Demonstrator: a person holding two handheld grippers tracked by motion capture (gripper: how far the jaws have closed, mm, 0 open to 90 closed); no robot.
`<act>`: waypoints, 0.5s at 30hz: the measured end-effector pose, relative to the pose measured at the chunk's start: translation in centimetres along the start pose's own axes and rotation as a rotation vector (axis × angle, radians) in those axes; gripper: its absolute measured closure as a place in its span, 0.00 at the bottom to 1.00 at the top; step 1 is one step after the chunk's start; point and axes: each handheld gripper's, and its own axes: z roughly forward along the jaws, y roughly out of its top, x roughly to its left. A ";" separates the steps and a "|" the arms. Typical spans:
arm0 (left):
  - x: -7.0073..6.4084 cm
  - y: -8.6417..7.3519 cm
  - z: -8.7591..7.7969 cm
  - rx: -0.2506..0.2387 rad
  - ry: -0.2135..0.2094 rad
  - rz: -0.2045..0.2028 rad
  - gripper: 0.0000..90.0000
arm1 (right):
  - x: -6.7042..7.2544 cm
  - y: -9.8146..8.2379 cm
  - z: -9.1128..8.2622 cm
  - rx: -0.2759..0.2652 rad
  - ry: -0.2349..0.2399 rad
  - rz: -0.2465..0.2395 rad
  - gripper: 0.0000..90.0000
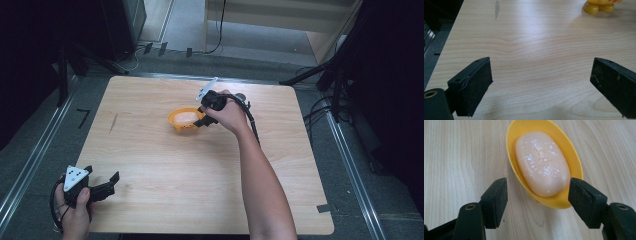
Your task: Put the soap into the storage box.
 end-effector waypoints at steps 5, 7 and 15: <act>0.0 0.0 0.0 0.002 0.003 0.003 0.05 | 0.6 -1.6 -0.4 -0.051 -0.008 0.041 0.31; 0.0 0.0 0.0 0.002 0.005 0.005 0.05 | 1.0 -2.2 -0.4 -0.050 -0.032 0.049 0.28; -0.1 0.0 0.0 0.003 0.005 0.006 0.05 | 2.3 -4.3 -1.1 -0.100 -0.058 0.084 0.26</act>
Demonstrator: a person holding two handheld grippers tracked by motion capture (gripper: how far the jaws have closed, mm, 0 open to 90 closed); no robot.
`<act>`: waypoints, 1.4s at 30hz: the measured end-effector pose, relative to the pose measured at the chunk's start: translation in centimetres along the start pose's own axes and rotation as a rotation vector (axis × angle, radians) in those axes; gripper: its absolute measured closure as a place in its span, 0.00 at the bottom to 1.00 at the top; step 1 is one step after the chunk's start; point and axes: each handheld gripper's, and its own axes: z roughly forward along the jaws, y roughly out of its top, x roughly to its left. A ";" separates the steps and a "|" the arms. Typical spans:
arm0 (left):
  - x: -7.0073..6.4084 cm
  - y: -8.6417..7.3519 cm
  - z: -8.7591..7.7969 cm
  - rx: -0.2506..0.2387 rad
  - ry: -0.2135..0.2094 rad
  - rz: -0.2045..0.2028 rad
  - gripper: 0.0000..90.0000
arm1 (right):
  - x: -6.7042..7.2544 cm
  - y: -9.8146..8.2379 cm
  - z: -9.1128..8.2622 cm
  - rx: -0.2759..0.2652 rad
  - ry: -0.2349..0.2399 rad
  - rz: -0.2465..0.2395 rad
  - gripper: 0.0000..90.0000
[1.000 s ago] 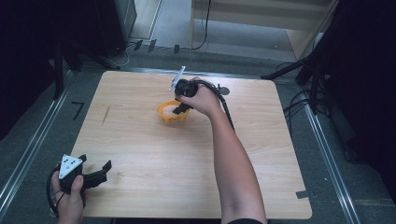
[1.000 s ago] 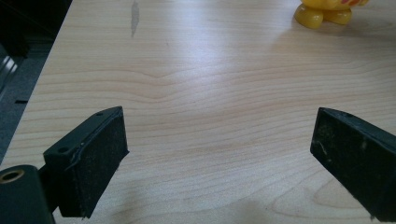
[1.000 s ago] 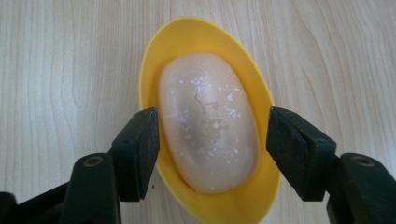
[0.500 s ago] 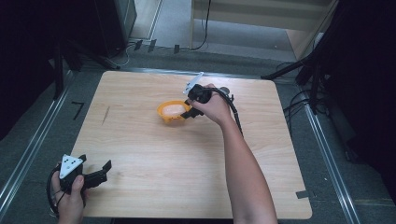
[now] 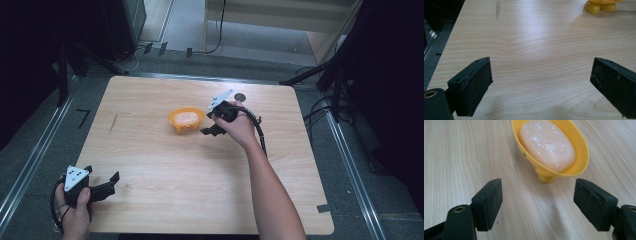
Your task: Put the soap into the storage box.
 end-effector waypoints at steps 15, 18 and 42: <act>-0.1 0.0 0.1 -0.002 -0.002 0.008 0.05 | 1.8 -3.9 -1.9 -0.098 -0.050 0.111 0.19; -0.1 0.0 0.1 -0.003 -0.001 0.007 0.05 | 2.2 -4.9 -2.5 -0.085 -0.053 0.117 0.16; -0.2 0.1 0.2 0.006 0.010 0.013 0.05 | 6.2 -12.0 -6.5 -0.173 -0.253 0.236 0.09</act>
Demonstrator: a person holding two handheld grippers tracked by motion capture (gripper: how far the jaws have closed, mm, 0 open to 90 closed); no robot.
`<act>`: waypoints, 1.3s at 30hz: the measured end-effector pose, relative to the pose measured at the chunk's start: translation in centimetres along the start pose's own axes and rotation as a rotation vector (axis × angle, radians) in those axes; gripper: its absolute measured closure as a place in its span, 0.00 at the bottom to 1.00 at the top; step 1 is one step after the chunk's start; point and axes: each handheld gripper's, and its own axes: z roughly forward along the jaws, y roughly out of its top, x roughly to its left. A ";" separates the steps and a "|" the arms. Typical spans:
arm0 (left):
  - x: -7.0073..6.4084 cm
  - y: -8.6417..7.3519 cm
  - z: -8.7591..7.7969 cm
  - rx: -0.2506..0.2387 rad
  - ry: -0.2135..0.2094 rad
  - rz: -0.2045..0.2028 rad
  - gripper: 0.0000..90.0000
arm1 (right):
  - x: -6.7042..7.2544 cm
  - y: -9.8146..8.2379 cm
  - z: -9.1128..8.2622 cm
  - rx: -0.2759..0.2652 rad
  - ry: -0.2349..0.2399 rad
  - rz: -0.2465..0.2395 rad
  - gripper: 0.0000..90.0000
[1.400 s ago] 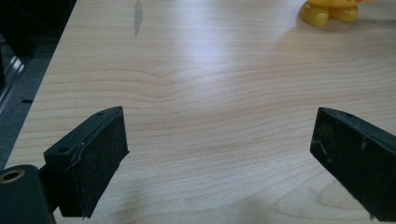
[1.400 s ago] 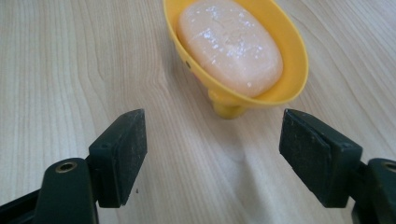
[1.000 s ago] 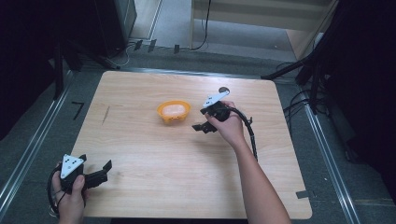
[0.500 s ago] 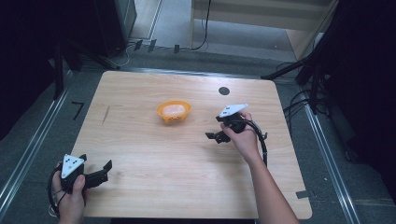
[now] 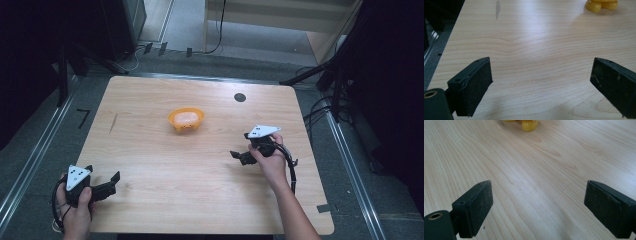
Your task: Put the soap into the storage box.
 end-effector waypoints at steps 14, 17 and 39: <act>0.0 0.0 0.0 -0.001 0.003 0.003 0.05 | 0.3 -3.2 -3.1 -0.060 -0.058 0.073 0.06; -0.1 0.0 0.0 0.001 0.006 0.009 0.05 | 0.4 -4.1 -3.6 -0.074 -0.068 0.089 0.03; -0.1 0.0 0.0 0.001 0.009 0.009 0.05 | 1.3 -10.2 -8.2 -0.149 -0.155 0.168 0.00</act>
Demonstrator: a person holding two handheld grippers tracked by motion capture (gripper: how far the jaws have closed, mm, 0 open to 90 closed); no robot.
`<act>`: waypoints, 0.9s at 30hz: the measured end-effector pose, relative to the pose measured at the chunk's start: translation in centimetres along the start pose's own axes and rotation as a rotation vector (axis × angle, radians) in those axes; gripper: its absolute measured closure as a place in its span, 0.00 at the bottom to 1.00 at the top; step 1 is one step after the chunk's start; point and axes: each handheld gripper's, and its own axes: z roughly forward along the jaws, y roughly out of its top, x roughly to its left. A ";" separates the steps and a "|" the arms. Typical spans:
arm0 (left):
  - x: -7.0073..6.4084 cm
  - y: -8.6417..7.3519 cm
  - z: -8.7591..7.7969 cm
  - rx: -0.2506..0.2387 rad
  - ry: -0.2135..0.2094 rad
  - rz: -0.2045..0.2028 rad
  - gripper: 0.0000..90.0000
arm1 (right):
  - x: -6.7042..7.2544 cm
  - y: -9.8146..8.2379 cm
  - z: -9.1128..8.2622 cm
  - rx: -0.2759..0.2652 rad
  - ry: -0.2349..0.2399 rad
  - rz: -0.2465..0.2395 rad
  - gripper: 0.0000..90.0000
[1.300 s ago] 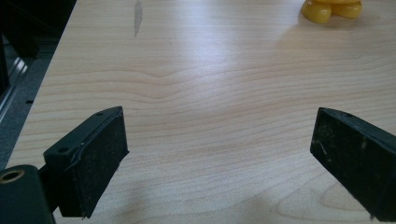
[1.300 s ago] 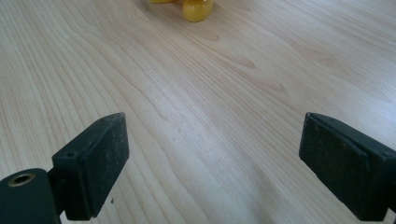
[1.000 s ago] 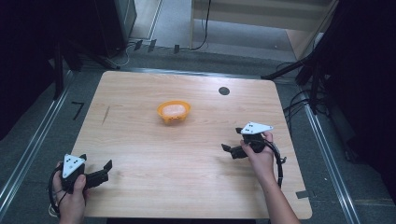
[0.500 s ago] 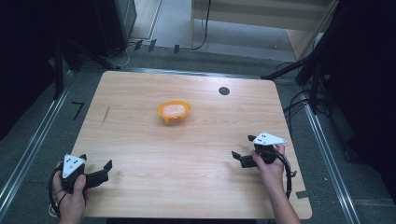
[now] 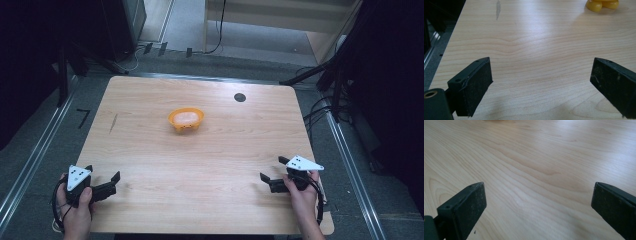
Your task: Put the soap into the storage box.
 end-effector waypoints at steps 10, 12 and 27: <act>0.0 0.0 0.0 0.000 -0.005 0.001 0.05 | -0.7 -2.5 -4.1 -0.048 -0.056 0.041 0.00; 0.1 0.0 0.0 -0.001 -0.006 -0.002 0.05 | -1.0 -3.0 -5.0 -0.066 -0.066 0.061 0.00; 0.3 0.0 -0.1 -0.010 -0.021 -0.016 0.05 | -1.9 -5.7 -9.6 -0.118 -0.169 0.099 0.00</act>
